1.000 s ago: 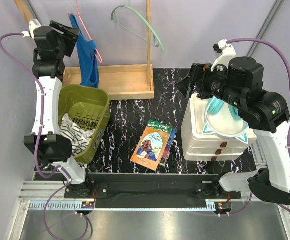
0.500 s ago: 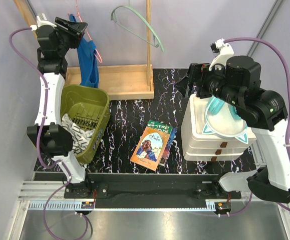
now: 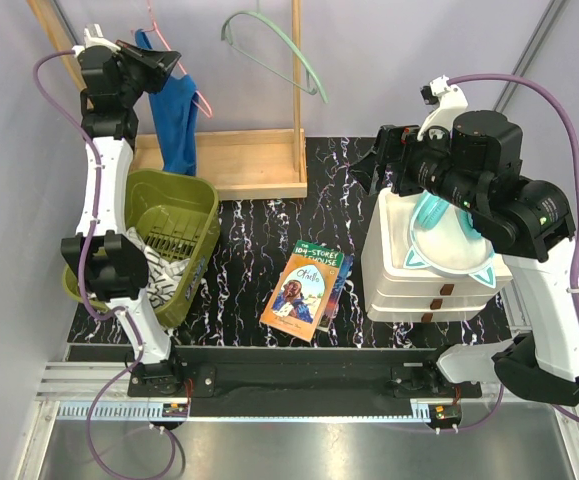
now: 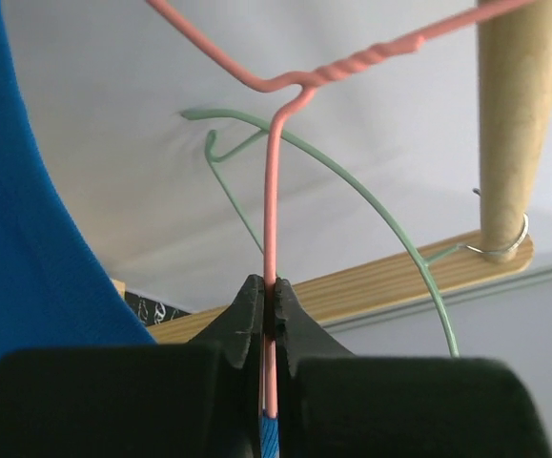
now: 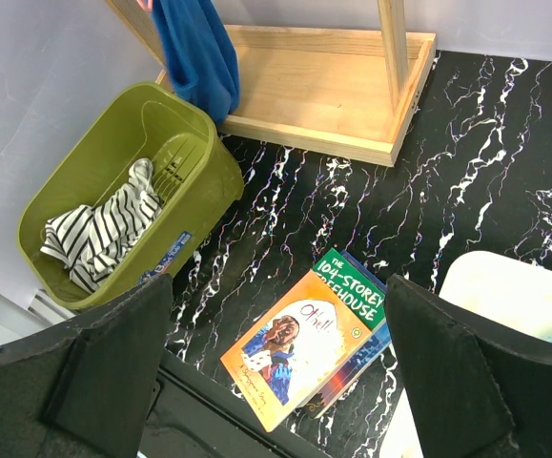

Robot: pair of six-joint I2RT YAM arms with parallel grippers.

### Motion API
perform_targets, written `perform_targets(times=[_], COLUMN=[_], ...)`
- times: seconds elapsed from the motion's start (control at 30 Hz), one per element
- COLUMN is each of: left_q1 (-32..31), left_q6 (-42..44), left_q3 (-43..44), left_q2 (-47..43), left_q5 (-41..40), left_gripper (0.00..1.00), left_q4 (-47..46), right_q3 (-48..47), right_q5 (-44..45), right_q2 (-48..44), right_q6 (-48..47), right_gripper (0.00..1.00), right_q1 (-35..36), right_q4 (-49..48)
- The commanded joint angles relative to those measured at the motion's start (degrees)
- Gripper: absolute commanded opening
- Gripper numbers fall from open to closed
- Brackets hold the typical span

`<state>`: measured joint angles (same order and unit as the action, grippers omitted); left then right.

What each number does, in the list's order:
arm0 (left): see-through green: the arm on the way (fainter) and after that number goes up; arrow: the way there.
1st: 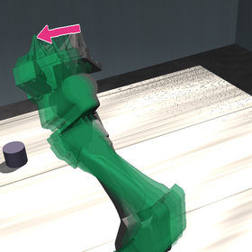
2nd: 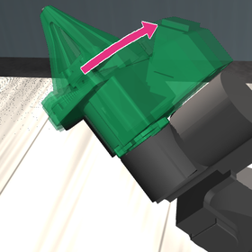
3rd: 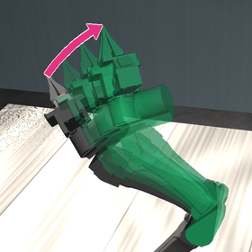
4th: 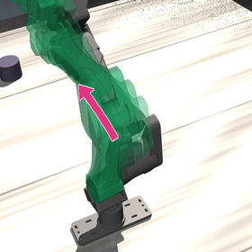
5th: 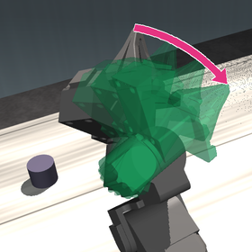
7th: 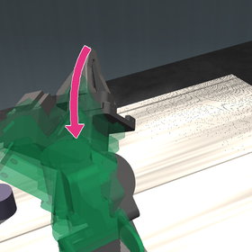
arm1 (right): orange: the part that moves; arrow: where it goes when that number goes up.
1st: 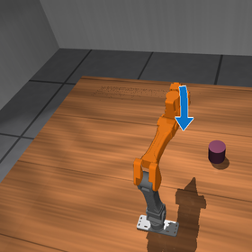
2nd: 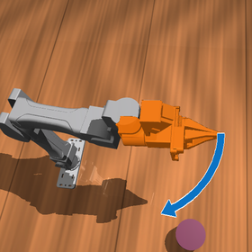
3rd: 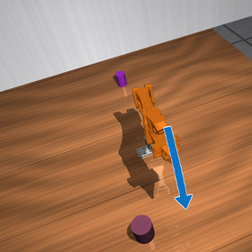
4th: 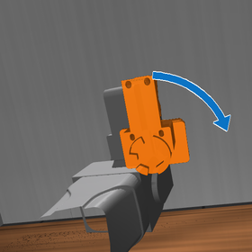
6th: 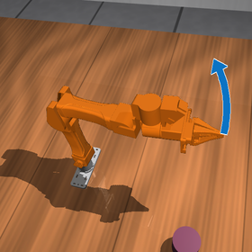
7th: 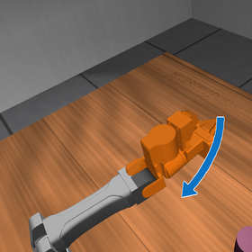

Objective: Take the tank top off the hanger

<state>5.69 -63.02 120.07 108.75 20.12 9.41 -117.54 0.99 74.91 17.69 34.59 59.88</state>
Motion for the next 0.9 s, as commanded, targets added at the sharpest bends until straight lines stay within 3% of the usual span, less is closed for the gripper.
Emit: perform_targets(times=[0.0, 0.17, 0.3, 0.5, 0.7, 0.87], left_q1=[0.4, 0.1, -1.6, -5.3, -12.6, -14.7], left_q6=[-0.9, -3.4, -0.6, -0.2, 1.5, 2.7], left_q3=[5.3, 5.1, 4.2, -2.3, -12.8, -15.5], left_q2=[-0.3, -1.8, -4.6, -11.5, -20.9, -26.7], left_q5=[5.6, 9.0, 11.1, 12.4, 8.8, 3.5], left_gripper=[0.00, 0.00, 0.00, 0.00, 0.00, 0.00], left_q4=[-6.1, -7.9, -8.2, -8.3, -6.7, -5.8], right_q3=[-2.2, -2.4, -2.2, -0.7, 1.4, 3.6], right_q5=[0.5, 0.4, 0.2, 0.2, -0.1, -0.8], right_q2=[-0.6, -0.3, -0.5, -0.6, -1.3, -1.1], right_q6=[-0.7, -0.6, -0.1, 0.8, 1.5, 1.5], right_gripper=[1.00, 1.00, 1.00, 1.00, 1.00, 1.00], right_q1=[-0.1, -0.2, -0.2, -0.3, -0.2, -0.2], right_q4=[0.1, -0.1, -0.2, -0.3, -0.5, -0.7])
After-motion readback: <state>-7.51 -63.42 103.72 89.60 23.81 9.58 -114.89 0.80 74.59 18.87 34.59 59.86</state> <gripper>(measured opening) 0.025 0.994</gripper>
